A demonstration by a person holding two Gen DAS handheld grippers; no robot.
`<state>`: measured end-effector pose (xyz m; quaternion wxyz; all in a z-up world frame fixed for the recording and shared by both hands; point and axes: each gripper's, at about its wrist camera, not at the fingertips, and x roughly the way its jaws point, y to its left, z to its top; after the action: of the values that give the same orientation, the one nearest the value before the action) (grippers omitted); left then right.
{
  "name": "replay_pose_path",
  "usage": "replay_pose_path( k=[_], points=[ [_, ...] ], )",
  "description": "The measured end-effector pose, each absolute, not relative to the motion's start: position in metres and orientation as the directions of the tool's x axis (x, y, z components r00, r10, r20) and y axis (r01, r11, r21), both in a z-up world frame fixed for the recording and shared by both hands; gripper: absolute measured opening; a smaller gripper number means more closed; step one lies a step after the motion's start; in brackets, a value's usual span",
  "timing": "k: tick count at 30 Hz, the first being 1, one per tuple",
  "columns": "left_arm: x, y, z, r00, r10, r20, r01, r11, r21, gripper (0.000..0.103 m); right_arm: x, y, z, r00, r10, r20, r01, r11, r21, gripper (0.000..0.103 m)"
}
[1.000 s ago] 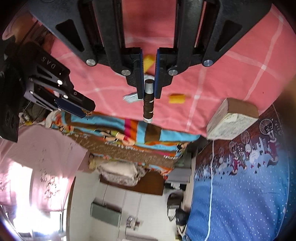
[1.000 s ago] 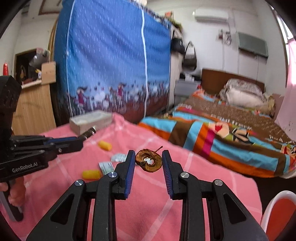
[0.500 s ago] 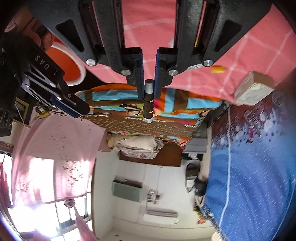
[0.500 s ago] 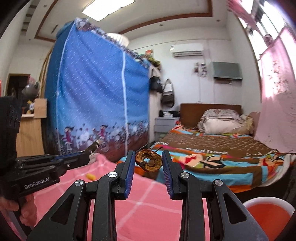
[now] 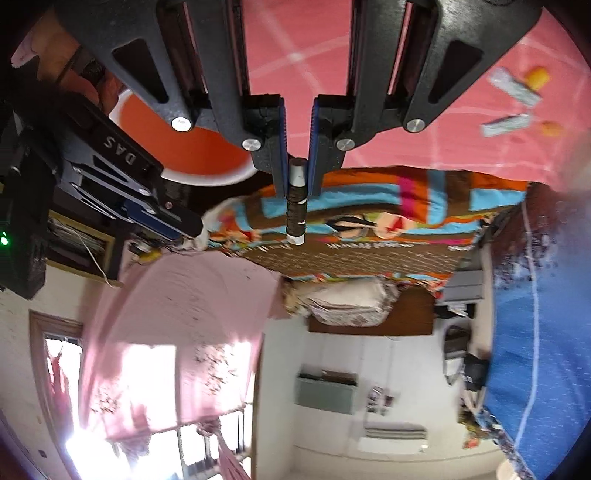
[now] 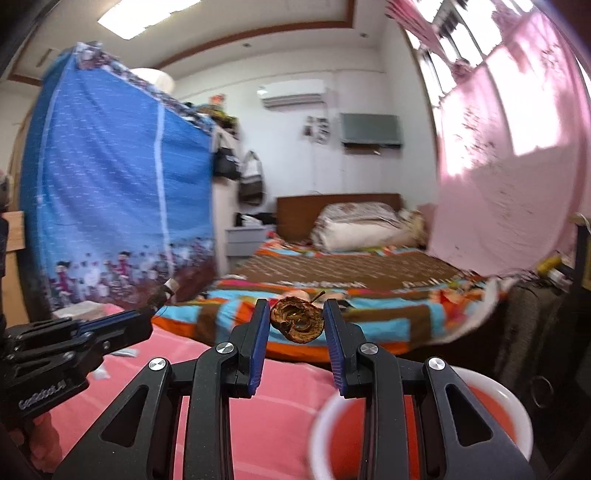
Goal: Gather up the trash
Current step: 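Carry the marker and peel over the bucket and open both tools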
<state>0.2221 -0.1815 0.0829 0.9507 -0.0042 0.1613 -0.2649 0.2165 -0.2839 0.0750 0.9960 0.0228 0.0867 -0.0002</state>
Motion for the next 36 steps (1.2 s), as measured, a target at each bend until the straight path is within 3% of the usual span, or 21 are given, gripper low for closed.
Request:
replay_pose_path(
  k=[15,32,34,36],
  points=[
    [0.247,-0.271,0.041,0.593,-0.602,-0.535,0.594,0.775,-0.214,0.013,0.229,-0.361,0.029,0.867,-0.115,-0.485,0.16,0.986,0.053,0.028],
    [0.264,-0.297,0.02,0.479,-0.613,-0.629,0.568,0.762,-0.311,0.014,0.236,-0.382,0.014,0.81,-0.127,-0.572,0.195,0.979,0.059,0.029],
    [0.266,-0.299,0.02,0.478,-0.611,-0.631,0.568,0.763,-0.308,0.015,0.238,-0.383,0.014,0.806,-0.128,-0.578,0.199,0.978,0.06,0.031],
    [0.268,-0.299,0.021,0.478,-0.612,-0.631,0.566,0.763,-0.312,0.017,0.237,-0.384,0.014,0.806,-0.127,-0.578,0.201,0.977,0.065,0.042]
  ],
)
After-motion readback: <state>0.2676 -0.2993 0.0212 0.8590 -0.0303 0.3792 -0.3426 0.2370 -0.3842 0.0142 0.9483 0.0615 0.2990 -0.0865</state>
